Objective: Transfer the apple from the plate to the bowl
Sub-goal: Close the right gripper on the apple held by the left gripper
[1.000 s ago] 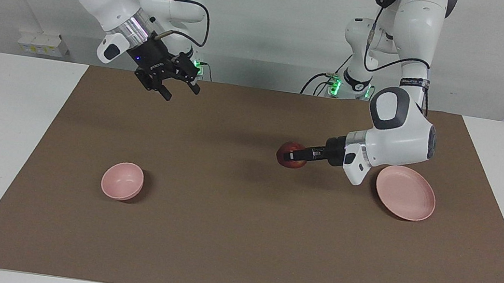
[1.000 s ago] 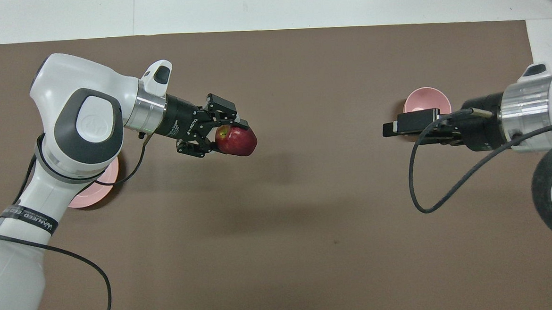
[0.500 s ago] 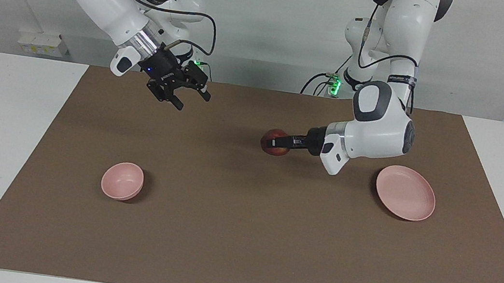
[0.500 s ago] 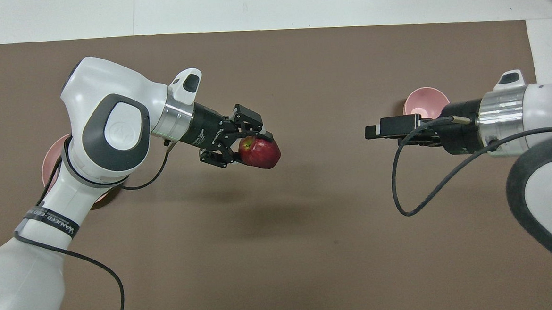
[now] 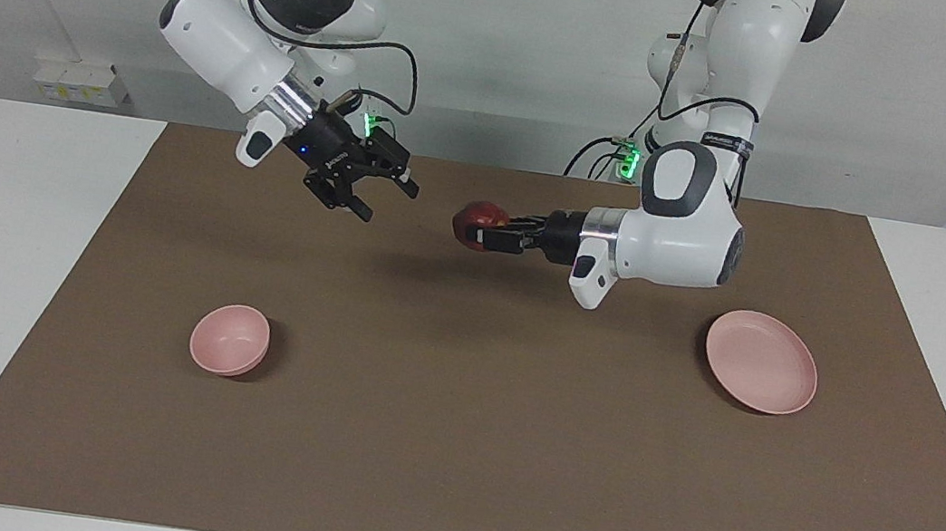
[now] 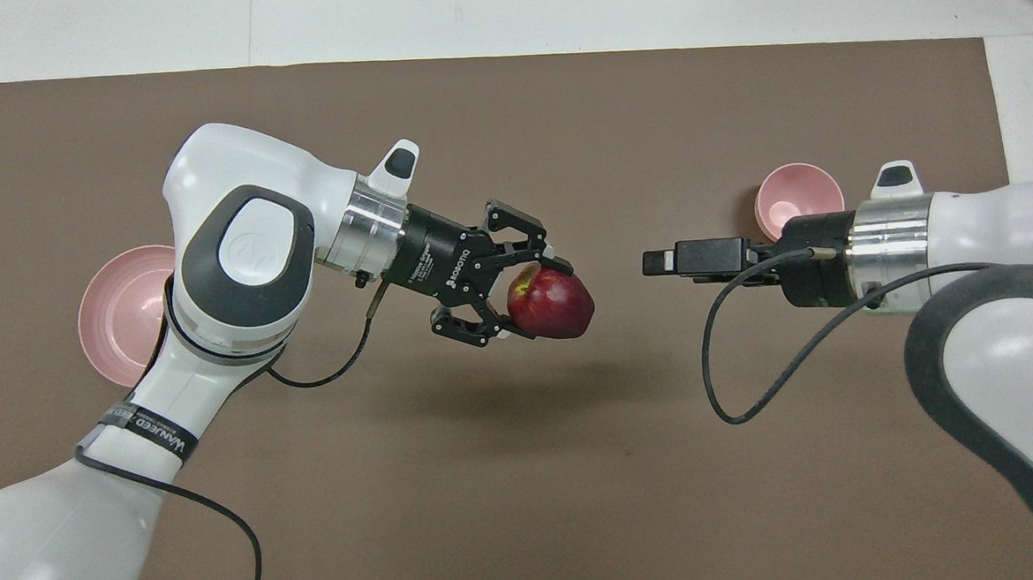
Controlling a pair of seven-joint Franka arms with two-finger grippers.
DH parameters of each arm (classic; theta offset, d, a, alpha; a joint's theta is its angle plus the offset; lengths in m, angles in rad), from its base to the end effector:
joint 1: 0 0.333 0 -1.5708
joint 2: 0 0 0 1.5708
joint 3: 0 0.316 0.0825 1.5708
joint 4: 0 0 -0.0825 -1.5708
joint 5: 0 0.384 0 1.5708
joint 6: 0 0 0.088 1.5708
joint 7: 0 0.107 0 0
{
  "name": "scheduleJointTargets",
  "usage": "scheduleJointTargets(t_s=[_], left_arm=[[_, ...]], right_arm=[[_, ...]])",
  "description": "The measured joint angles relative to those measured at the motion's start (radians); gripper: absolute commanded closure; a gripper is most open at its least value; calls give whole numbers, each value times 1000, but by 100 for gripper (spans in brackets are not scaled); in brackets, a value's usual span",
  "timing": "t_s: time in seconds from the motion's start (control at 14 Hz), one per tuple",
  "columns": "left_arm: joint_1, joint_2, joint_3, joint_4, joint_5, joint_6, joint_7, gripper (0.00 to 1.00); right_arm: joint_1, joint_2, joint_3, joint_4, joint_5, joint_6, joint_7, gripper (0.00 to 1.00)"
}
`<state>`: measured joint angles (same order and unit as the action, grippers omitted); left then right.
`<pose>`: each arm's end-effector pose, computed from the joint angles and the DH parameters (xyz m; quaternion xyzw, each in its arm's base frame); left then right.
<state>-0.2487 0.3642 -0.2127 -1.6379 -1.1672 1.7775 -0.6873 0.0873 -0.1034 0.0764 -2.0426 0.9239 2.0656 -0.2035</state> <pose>0.5606 -0.3483 0.4478 0.7835 0.2628 -0.3798 0.4157 0.5314 0.1314 0.5184 -0.9140 0.0199 -0.0652 0.4000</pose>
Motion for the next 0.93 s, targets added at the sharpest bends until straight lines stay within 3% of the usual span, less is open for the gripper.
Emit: scheduleJointTargets(t_s=[0.29,0.93], left_arm=[[-1,0,-31,0,-114,0,-103,100],[-1,0,-73,0,-217,22,-150,100]], right_arm=[[0,-49,0,-113,177,0,-166,0],[7,-98,0,-185,439,0,-235,0]])
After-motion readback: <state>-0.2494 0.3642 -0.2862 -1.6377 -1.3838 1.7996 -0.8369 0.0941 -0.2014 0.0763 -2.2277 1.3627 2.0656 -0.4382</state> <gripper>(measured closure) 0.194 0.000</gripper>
